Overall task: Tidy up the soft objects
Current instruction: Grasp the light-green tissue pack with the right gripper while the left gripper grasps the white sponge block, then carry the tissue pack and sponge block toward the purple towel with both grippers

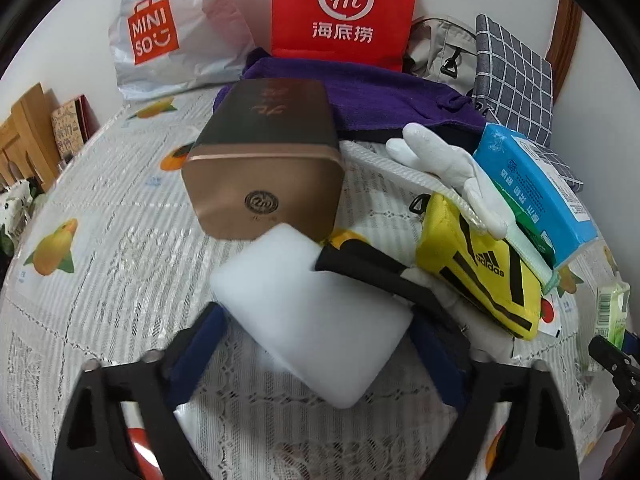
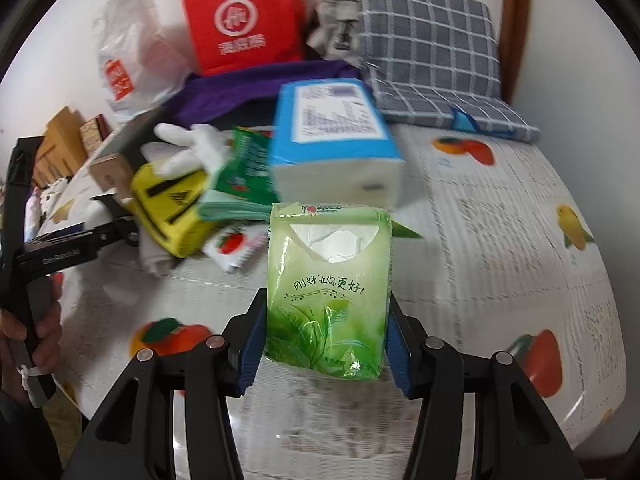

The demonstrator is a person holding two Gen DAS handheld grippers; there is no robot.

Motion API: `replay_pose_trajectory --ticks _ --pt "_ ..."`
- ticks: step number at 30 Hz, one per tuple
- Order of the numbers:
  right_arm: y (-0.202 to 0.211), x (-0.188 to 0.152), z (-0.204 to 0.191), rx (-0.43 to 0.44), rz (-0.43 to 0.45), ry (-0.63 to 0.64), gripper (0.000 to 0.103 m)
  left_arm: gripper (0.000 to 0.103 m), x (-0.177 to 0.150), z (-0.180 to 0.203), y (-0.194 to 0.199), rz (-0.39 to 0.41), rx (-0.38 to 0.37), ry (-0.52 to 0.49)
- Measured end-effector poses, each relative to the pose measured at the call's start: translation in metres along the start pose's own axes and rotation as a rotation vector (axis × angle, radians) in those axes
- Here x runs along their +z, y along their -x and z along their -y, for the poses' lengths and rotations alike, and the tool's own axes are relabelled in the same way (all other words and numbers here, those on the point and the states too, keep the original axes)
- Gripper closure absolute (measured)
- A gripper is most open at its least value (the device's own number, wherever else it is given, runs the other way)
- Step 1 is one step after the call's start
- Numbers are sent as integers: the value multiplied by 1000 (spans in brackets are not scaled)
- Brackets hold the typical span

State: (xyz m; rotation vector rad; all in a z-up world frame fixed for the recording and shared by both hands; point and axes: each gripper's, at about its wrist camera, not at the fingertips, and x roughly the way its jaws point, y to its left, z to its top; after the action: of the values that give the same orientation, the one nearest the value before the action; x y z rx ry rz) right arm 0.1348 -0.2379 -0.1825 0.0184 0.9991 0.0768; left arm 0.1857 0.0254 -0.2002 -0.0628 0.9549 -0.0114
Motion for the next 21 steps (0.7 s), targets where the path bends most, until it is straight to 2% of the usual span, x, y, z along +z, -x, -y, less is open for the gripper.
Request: replay_pose_trajectory --ticks 4,10,15,21 --pt "-11 -5 5 26 -27 -24 50 23 -1 -3 4 -4 -21 14" --pt "-14 -10 4 37 -28 -22 51 24 -11 -17 23 -4 -4 33" --pt "-8 -12 4 46 -33 -41 51 24 -16 -25 39 1 12 42" --pt "12 -8 -4 56 3 -21 51 24 -10 -28 62 25 8 46"
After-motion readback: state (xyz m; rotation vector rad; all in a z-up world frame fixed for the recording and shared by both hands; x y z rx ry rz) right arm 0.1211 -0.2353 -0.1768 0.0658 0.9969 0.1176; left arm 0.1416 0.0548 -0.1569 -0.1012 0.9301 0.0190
